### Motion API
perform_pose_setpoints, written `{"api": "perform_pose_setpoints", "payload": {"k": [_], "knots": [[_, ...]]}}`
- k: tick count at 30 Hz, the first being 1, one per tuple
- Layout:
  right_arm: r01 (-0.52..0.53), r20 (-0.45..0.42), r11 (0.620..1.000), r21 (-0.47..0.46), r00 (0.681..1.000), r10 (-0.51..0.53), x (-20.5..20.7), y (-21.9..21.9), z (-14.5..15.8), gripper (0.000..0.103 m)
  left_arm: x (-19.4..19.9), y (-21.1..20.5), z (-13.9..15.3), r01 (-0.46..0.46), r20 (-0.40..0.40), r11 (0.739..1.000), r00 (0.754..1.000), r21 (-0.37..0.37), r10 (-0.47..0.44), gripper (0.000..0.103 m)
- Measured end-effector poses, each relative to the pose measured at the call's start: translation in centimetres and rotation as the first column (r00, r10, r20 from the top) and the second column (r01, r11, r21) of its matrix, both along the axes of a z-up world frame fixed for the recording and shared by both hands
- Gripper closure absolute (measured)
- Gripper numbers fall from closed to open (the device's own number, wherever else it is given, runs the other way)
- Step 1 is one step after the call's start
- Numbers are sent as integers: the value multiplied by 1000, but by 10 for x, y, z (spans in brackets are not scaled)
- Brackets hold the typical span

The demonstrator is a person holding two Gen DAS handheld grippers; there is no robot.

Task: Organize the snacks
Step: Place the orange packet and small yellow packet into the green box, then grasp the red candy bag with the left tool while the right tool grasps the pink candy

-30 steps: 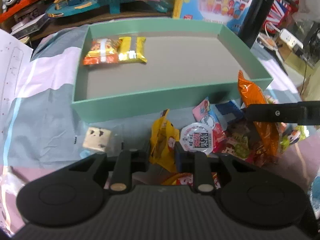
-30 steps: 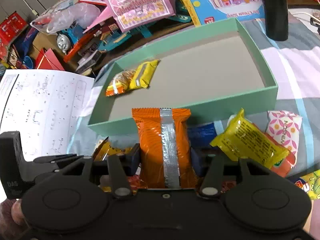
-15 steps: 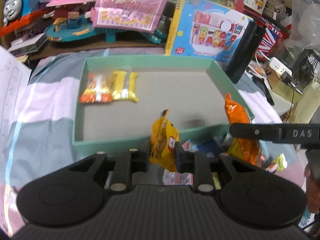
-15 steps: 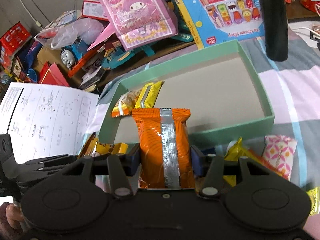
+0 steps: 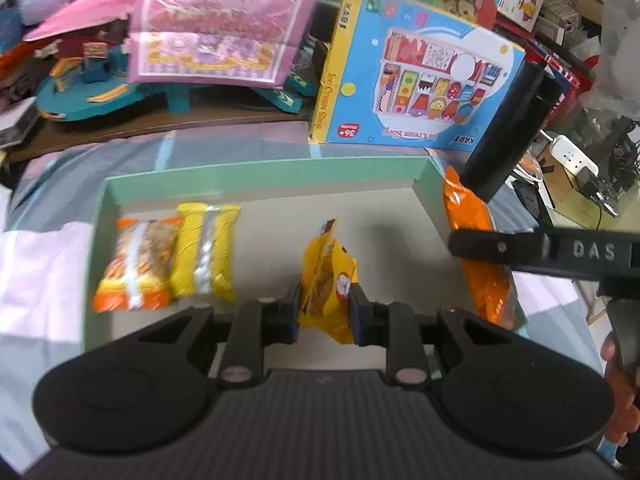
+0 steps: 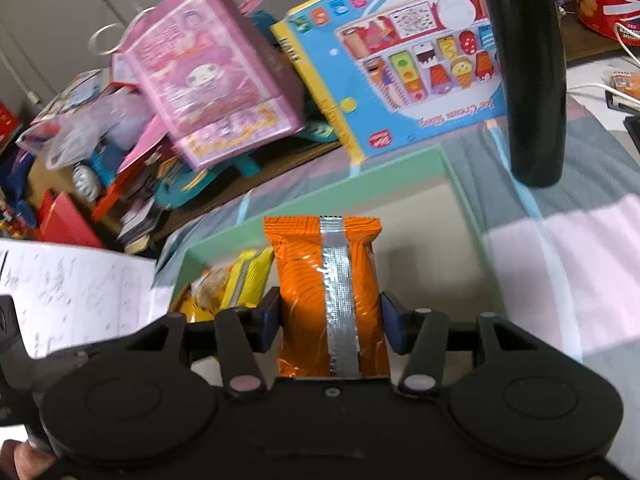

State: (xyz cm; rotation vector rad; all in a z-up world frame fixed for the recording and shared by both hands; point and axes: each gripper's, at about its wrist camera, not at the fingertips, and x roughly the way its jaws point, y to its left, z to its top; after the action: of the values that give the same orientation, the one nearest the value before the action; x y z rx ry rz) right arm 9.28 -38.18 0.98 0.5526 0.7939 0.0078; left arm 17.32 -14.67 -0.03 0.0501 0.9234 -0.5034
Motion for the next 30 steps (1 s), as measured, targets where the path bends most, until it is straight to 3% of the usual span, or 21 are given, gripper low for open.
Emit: {"api": "perform_pose_setpoints", "payload": {"k": [9,11,12,13,14,15,16,23,30], "knots": [[32,-49,992,-119,998,-38,75,-28,-14,51,61,-57,-23,23,-27,1000,999,-2,-24,80],[31,-58,991,-128,998,-39,87,-34,-19,47,72,-66,-27,18,-22,1000,1000,-2,-18,78],[33,-59,992,-125,997,-41,92,-37,-21,46,77,-70,-29,7,-16,1000,1000,2,-7,73],[40,-60,992,-121,997,-47,96,-38,-24,39,80,-72,-30,-9,-7,1000,1000,15,9,51],[46,-56,993,-105,997,-52,100,-42,-25,22,84,-74,-32,-25,-3,999,1000,33,25,33],[50,-48,995,-87,997,-55,101,-44,-24,15,85,-75,-34,-46,8,997,999,55,46,7],[55,-35,996,-76,998,-57,100,-45,-23,7,84,-74,-35,-64,28,996,998,69,62,0],[49,-10,996,-71,999,-50,82,-41,-18,0,69,-63,-41,-56,8,991,998,122,55,0],[31,-32,998,-55,999,-33,38,-21,-9,0,14,-42,-29,-12,-6,993,1000,121,12,0]]}}
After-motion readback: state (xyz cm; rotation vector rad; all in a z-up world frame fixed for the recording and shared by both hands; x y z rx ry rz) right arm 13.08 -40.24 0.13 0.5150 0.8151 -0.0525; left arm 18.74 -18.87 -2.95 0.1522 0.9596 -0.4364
